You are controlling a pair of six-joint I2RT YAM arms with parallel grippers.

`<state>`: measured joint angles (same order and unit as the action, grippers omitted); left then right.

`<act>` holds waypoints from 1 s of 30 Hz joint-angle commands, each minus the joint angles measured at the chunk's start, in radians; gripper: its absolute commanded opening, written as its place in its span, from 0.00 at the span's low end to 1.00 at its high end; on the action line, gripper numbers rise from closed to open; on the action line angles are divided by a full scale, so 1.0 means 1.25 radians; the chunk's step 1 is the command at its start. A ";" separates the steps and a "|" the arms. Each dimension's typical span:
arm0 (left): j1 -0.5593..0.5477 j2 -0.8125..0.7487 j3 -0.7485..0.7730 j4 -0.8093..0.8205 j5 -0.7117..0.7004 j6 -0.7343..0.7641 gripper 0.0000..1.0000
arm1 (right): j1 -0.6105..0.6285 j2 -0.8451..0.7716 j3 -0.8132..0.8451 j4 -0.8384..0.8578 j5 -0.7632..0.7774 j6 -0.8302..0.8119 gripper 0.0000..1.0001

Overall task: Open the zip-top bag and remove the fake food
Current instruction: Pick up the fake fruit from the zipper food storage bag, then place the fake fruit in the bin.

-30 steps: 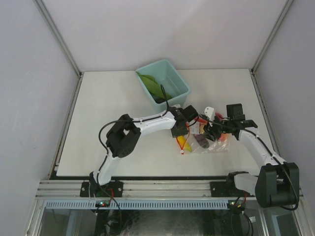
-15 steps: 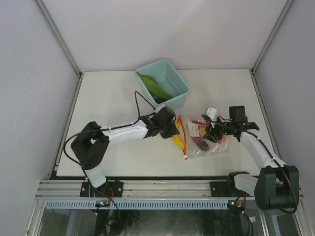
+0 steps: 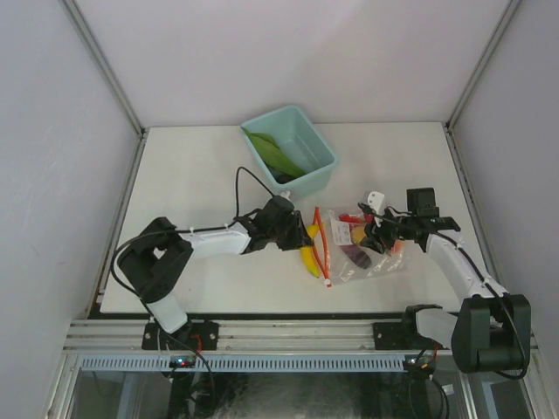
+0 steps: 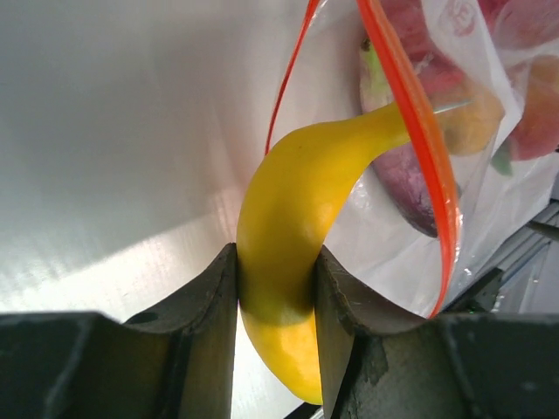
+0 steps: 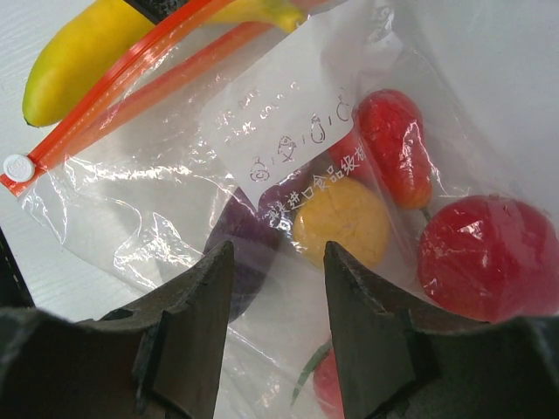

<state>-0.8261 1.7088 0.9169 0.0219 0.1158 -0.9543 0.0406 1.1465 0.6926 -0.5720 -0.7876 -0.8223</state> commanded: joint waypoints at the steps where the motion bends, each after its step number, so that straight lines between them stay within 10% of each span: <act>1: 0.002 -0.057 0.037 -0.098 -0.034 0.132 0.05 | -0.003 -0.015 -0.001 0.012 -0.017 0.004 0.46; 19: 0.001 -0.205 0.051 -0.390 -0.332 0.318 0.00 | -0.006 -0.022 -0.005 0.010 -0.027 -0.003 0.48; 30: 0.001 -0.418 -0.060 -0.355 -0.457 0.277 0.00 | 0.000 -0.059 0.015 -0.059 -0.168 -0.024 0.54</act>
<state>-0.8261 1.3220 0.9096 -0.4812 -0.3721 -0.5739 0.0341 1.1057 0.6815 -0.6033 -0.8776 -0.8337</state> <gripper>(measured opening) 0.388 0.530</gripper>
